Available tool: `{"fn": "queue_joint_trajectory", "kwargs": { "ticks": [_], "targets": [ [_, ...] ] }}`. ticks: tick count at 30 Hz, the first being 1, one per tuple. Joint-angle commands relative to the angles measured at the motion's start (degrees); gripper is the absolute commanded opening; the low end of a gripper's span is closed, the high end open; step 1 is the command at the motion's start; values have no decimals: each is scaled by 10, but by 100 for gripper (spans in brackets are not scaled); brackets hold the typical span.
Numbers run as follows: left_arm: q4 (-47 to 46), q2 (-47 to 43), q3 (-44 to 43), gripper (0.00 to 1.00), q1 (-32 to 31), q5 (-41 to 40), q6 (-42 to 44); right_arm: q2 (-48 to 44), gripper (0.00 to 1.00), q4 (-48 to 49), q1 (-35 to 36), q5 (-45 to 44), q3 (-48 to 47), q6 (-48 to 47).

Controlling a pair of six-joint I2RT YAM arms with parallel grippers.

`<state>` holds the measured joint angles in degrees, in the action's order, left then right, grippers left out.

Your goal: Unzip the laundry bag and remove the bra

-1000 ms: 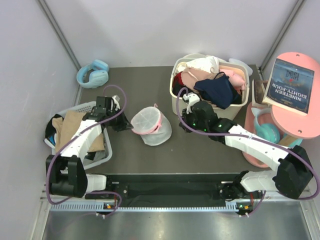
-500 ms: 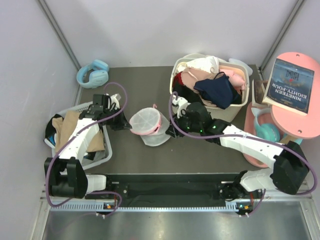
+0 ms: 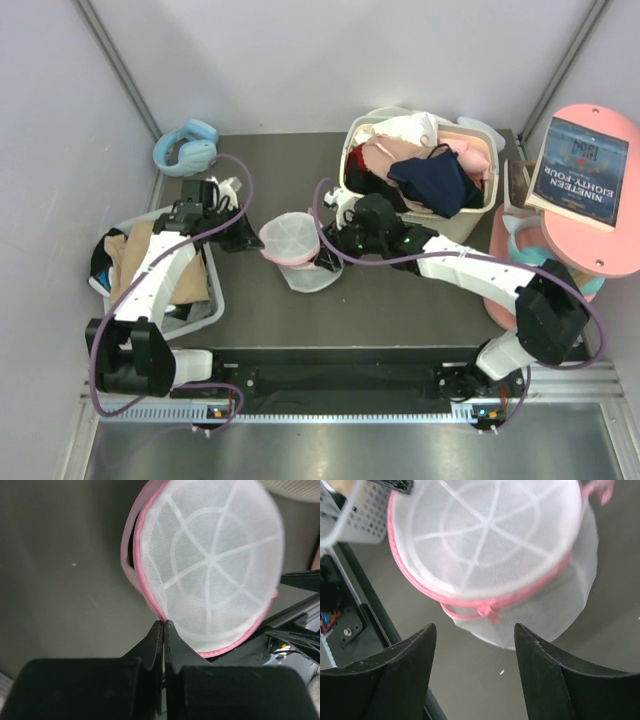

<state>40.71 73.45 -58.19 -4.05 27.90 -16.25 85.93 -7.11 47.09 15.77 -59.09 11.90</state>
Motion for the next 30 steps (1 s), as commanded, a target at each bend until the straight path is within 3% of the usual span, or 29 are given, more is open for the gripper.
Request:
{"fn": "queue_joint_trajectory", "kwargs": {
  "ticks": [1,11,17,25,30],
  "targets": [
    [-36,-20,-72,0,1,54,-32,-35,64,1,8,-25,-60,-30],
    [-67,-23,-112,0,-81,51,-39,-125,71,15,12,-81,-39,3],
    [-142,-22,-101,0,-172,-5,-167,-125,73,24,49,-94,-46,-4],
    [-242,-33,-59,0,-199,-20,-265,-93,73,35,92,-111,-39,1],
    [-274,-48,-28,0,-212,-22,-313,-62,72,49,103,-171,-38,8]
  ]
}}
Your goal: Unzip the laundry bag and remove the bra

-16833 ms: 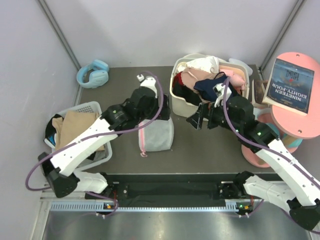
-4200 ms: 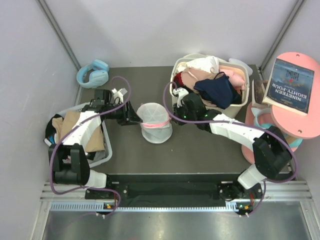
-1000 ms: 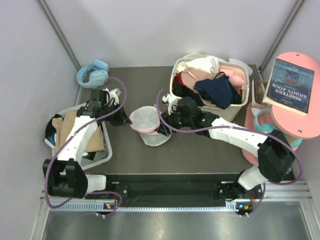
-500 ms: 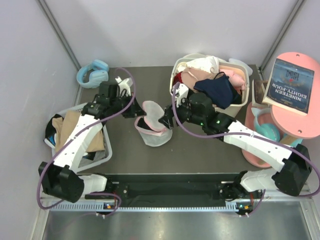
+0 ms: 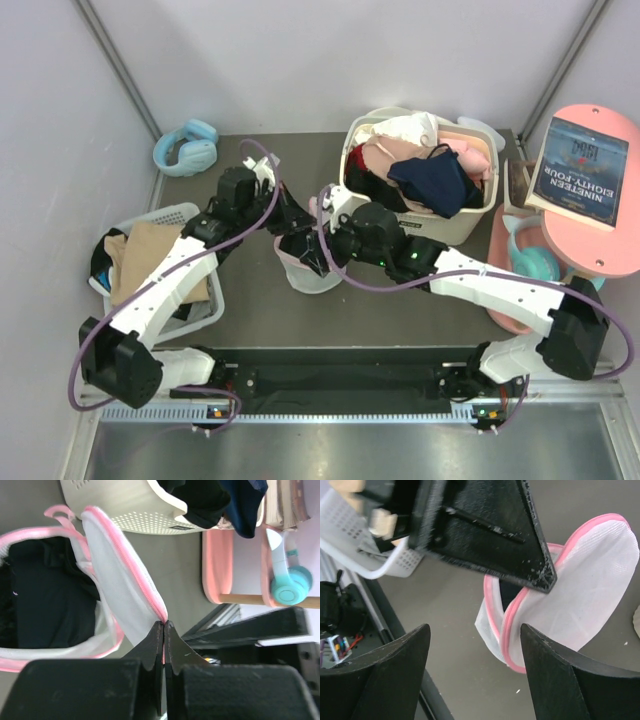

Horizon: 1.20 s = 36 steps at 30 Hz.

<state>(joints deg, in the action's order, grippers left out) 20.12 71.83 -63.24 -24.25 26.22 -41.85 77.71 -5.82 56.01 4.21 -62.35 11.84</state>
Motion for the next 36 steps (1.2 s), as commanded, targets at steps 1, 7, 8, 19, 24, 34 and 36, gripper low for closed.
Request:
{"fn": "queue_joint_trajectory", "kwargs": {
  "ticks": [1,7,8,19,24,34,36],
  "targets": [
    [-75,-41,29,0,-11,-5,-66,23,70,43,14,-62,0,13],
    [-116,-69,79,14,-18,9,-115,36,21,67,21,-126,4,35],
    [-119,-72,86,30,-18,14,-117,37,12,65,22,-133,5,37],
    [114,-94,3,87,-5,-219,18,-41,0,37,24,-204,52,93],
    [126,-58,43,85,42,-210,28,-78,0,20,23,-219,81,108],
    [70,27,87,76,63,-209,58,-140,0,-6,23,-228,133,149],
    [72,44,88,61,63,-205,61,-148,0,-13,24,-235,139,158]
  ]
}}
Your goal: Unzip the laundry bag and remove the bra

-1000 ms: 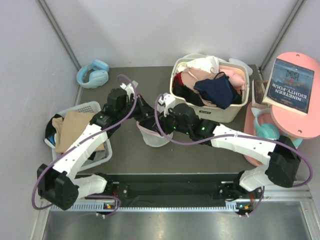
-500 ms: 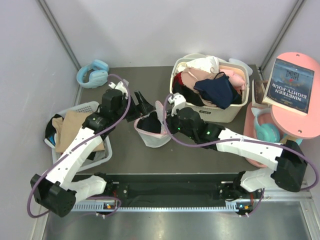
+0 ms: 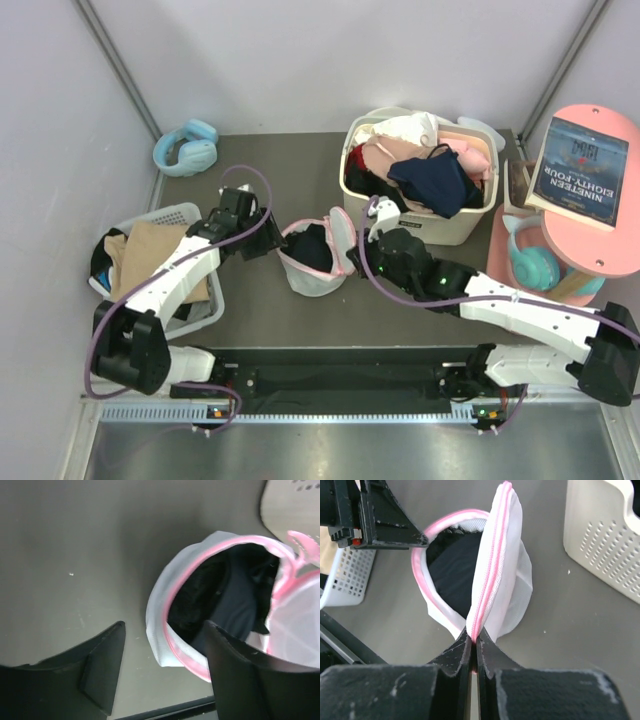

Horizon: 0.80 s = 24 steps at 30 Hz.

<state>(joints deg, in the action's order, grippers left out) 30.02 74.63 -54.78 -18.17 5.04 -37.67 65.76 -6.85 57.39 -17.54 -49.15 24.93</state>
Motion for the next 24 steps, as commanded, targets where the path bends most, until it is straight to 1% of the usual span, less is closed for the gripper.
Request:
{"fn": "queue_joint_trajectory", "kwargs": {
  "ticks": [1,2,3,4,5,8,9,10,14,15,16,17,19,20,22,23,24],
  "targets": [
    [-26,20,6,55,2,11,20,-32,0,-6,10,-22,8,31],
    [-27,23,8,47,2,11,21,-35,0,-10,10,-25,12,35],
    [-32,22,12,44,2,10,22,-42,0,-13,10,-26,12,36],
    [-36,22,17,38,3,9,23,-46,0,-16,10,-29,15,39],
    [-39,21,20,23,3,9,24,-49,0,-19,10,-32,19,49],
    [-45,14,25,0,3,15,20,-63,0,-54,10,-50,25,75],
    [-47,10,28,0,3,19,19,-72,0,-67,10,-57,25,85],
    [-54,2,35,0,3,22,16,-77,0,-103,10,-78,26,95],
    [-92,-37,72,0,2,50,14,-115,0,-202,10,-128,42,187],
    [-105,-47,81,0,2,71,15,-132,3,-220,10,-136,48,201],
    [-116,-65,99,0,2,77,15,-140,10,-235,9,-137,53,214],
    [-131,-74,107,0,-2,82,15,-146,26,-256,9,-139,62,228],
    [-139,-93,125,0,-6,88,7,-159,53,-274,9,-138,66,238],
    [-144,-98,129,0,-12,88,4,-161,71,-285,9,-138,61,237],
    [-150,-112,143,0,-23,92,-5,-160,78,-294,10,-139,33,219],
    [-153,-117,148,0,-26,93,-9,-152,83,-292,9,-139,18,189],
    [-161,-121,156,0,-27,94,-18,-146,84,-280,10,-138,1,168]
  ]
}}
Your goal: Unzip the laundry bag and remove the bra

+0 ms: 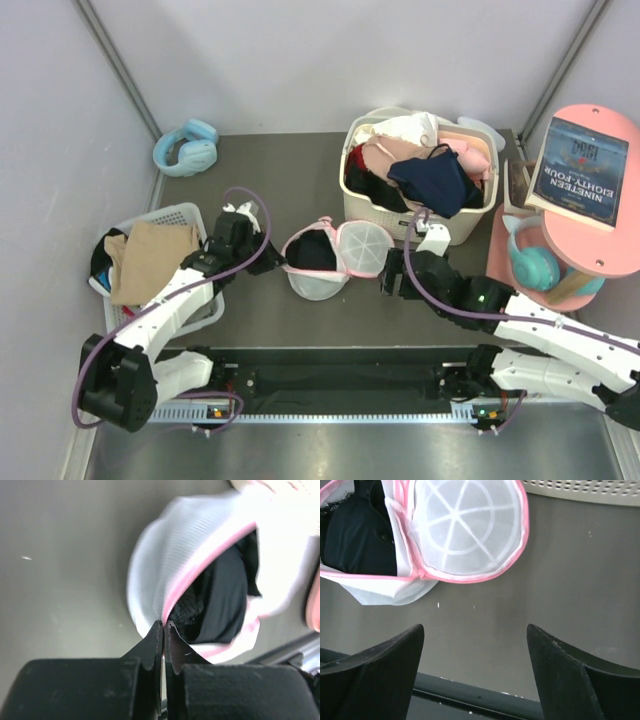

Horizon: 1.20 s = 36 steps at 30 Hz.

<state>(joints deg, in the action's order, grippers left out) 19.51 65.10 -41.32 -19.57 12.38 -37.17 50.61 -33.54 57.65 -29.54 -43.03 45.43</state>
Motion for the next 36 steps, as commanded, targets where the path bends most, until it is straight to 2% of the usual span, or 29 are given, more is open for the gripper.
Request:
{"fn": "queue_joint_trajectory", "kwargs": {
  "ticks": [1,3,4,7,11,17,25,27,28,30,31,33,34,36],
  "targets": [
    [-60,-34,24,0,-18,22,-26,13,84,-6,9,-16,-97,-79],
    [-68,-40,31,0,-20,22,-26,47,84,34,12,-3,-134,-128],
    [-67,-45,31,0,-22,21,-26,62,84,50,14,27,-164,-176],
    [-71,-51,35,0,-25,19,-21,133,84,120,15,128,-213,-241],
    [-75,-50,34,0,-24,13,-22,268,84,153,14,205,-262,-250],
    [-74,-62,36,0,-25,5,-26,395,84,173,6,225,-289,-235],
    [-72,-79,46,0,-25,9,-28,487,84,166,-15,221,-323,-220],
    [-68,-82,47,0,-25,7,-27,491,72,155,-20,211,-328,-213],
    [-65,-84,46,0,-25,5,-25,490,56,153,-22,208,-329,-212],
    [-57,-83,45,0,-25,0,-24,481,35,152,-25,201,-323,-208],
    [-55,-82,44,0,-26,-2,-23,471,21,153,-27,198,-319,-208],
    [-55,-85,47,0,-26,-4,-22,463,10,156,-35,198,-307,-205],
    [-55,-85,48,0,-26,-4,-23,455,0,158,-38,198,-304,-203],
    [-54,-89,50,0,-26,-8,-24,448,0,161,-49,210,-294,-198]
  ]
}}
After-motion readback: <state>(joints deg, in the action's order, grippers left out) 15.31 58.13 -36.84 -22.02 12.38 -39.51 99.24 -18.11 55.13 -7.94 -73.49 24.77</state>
